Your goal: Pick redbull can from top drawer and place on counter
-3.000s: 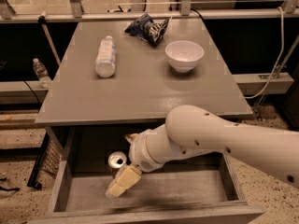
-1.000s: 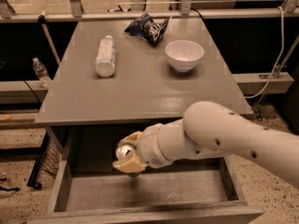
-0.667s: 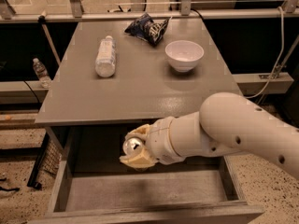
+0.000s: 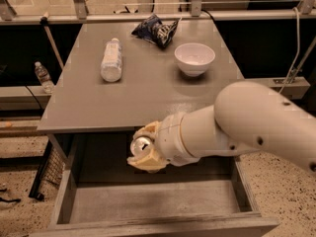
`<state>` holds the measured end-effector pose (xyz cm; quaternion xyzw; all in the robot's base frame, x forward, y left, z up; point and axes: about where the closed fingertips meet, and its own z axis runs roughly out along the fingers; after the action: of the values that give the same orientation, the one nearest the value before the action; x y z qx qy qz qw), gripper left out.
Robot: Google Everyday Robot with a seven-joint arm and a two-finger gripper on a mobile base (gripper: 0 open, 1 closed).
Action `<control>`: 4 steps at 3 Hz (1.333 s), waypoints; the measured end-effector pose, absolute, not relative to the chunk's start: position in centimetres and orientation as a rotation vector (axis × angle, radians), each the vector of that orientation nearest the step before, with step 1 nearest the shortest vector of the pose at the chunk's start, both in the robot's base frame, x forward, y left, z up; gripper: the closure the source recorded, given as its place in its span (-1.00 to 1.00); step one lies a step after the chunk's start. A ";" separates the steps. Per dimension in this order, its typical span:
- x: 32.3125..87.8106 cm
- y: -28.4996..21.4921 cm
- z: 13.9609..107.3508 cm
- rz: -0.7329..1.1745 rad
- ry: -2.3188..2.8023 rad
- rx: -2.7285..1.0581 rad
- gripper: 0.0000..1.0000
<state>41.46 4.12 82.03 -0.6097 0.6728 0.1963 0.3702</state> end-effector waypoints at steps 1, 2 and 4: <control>41.5 3.9 87.6 0.406 1.691 -1.607 1.00; 41.7 3.9 87.9 0.400 1.692 -1.599 1.00; 46.6 3.6 94.8 0.372 1.686 -1.528 1.00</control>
Offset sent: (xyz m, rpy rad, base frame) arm 0.0010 -0.0032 0.0435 -0.0448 -0.0556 0.0034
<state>46.63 3.63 94.78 -0.6058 0.6682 0.1476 0.4059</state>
